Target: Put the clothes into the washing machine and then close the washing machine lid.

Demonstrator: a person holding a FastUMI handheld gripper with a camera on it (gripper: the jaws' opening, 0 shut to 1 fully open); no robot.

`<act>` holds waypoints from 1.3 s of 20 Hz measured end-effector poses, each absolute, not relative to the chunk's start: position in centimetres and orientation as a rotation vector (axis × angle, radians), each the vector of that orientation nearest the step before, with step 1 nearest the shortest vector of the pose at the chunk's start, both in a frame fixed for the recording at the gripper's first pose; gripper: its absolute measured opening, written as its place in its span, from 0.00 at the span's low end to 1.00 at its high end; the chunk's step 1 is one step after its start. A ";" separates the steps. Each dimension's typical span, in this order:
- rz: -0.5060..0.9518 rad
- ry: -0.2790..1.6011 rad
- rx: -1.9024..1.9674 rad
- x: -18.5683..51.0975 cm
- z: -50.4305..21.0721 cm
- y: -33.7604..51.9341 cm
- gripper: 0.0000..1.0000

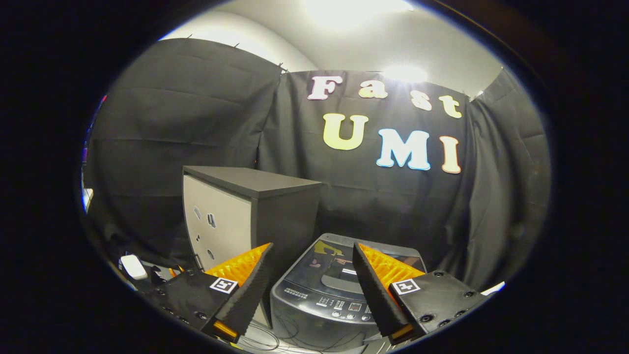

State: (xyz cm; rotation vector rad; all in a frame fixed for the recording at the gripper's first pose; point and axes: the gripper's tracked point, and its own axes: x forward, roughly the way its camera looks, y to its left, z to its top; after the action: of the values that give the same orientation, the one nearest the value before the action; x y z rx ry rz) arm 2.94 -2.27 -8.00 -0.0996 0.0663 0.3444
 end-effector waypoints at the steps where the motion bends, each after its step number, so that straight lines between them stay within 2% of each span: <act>1: 0.324 0.051 -0.076 1.8 -7.0 -2.2 0.98; 10: 0.195 0.010 -0.026 -7.8 -5.1 -3.8 0.98; 26: 0.170 -0.021 -0.038 -10.3 -3.1 -3.8 0.98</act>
State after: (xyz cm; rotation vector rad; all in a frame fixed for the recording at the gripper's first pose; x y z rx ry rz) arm -10.29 -3.79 -3.13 -0.0376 -0.0206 0.1697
